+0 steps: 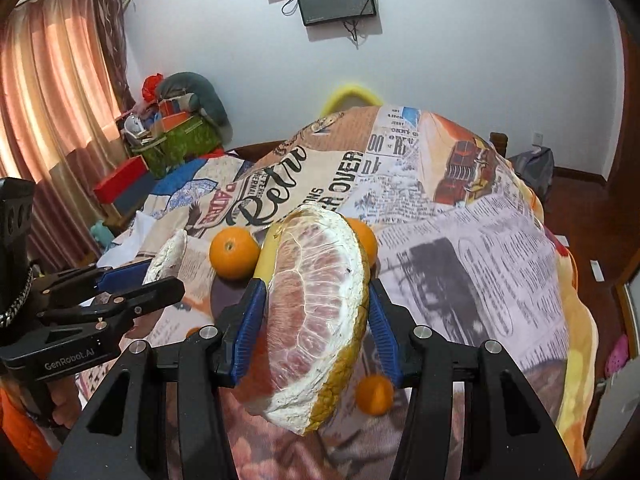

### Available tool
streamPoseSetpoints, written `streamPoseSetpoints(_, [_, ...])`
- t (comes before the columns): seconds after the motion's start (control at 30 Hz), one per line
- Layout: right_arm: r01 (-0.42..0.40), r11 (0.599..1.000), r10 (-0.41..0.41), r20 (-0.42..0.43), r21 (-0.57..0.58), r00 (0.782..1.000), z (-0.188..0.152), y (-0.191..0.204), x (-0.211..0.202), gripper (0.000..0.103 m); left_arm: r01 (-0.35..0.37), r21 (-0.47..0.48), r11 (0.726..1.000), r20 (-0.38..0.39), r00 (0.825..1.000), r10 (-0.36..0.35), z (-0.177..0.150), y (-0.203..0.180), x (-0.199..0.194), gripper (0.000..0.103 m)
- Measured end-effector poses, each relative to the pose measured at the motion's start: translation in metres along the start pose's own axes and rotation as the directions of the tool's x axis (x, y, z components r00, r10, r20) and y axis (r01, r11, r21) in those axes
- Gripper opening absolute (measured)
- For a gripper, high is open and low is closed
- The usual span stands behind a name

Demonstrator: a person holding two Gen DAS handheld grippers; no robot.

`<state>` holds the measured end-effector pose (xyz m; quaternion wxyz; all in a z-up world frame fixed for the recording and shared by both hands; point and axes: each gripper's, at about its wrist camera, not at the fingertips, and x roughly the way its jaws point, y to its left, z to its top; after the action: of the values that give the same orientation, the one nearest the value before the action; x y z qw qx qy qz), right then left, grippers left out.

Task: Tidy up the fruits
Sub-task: 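Grasp a pomelo segment with the left tool while the right tool grasps another, then lower both pomelo segments onto the grey plate and open both tools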

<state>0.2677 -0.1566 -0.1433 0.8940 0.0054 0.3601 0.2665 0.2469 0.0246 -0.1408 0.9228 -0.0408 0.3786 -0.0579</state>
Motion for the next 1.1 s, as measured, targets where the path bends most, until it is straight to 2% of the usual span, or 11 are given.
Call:
streamPoseSetpoints(0.63, [-0.037,0.998,0.035,-0.042,-0.041,0.999,0.022,0.002,0.065,0.047,-0.003,-0.03,1.0,-0.006,1.0,0.003,0.031,0.025,0.057,0.042])
streamPoseSetpoints(0.7, [-0.034,0.998,0.032,-0.054,-0.047,0.998,0.022,0.001,0.072,0.047,-0.001,-0.035,0.999,-0.015,1.0,0.0,0.033,0.027,0.064,0.04])
streamPoseSetpoints(0.73, [-0.034,0.998,0.031,-0.058,-0.048,0.998,0.022,-0.001,0.074,0.047,0.001,-0.034,0.999,-0.014,1.0,-0.001,0.034,0.027,0.066,0.035])
streamPoseSetpoints(1.1, [-0.049,0.998,0.044,-0.113,-0.04,0.993,0.019,-0.009,0.091,0.048,0.002,-0.026,1.0,-0.024,1.0,-0.003,0.038,0.027,0.079,0.035])
